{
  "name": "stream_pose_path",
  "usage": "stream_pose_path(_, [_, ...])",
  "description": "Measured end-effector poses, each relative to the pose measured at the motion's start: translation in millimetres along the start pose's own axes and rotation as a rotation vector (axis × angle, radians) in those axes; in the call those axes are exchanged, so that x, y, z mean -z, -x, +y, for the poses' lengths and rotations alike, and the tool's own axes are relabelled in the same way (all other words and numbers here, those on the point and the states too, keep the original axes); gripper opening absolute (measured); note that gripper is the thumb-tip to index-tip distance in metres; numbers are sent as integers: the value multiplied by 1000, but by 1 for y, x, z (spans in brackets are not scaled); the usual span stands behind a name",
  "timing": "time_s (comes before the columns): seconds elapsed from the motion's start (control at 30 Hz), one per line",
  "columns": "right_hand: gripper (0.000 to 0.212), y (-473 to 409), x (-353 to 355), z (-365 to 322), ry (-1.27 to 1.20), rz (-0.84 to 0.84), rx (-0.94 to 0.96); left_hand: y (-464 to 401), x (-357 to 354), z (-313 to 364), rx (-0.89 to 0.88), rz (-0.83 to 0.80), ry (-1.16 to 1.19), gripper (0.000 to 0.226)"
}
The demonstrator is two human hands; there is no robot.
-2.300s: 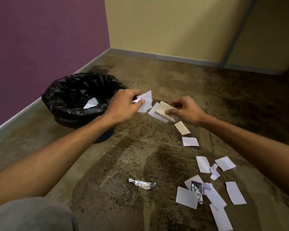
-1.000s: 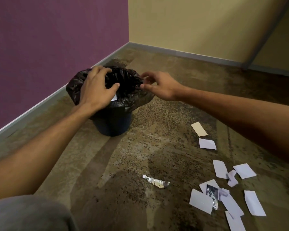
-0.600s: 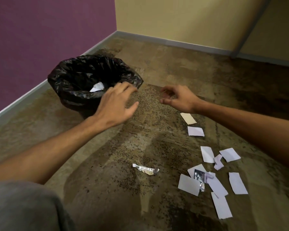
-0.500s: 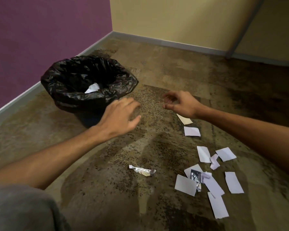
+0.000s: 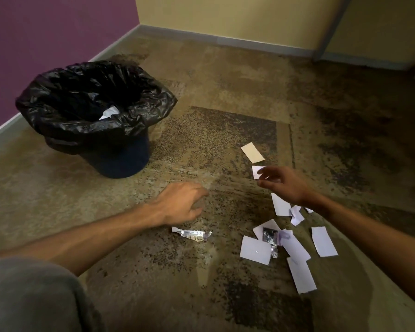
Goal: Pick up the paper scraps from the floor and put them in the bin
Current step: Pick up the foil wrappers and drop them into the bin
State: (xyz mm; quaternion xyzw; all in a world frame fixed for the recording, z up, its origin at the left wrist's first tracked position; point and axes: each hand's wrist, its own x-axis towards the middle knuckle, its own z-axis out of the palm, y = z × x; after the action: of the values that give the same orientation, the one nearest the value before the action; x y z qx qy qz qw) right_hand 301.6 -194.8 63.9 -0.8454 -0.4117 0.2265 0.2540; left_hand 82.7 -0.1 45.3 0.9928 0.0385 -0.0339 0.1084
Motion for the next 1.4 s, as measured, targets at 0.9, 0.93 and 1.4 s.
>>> stream_pose_path(0.9, [46, 56, -65, 80, 480, -208, -112, 4, -66, -1, -36, -336, -29, 27])
stream_pose_path(0.93, [43, 56, -65, 81, 485, -210, -118, 5, -66, 2, -36, -335, -29, 40])
stream_pose_path(1.4, [19, 49, -59, 71, 82, -253, -96, 3, -72, 21, -75, -207, 277, 17])
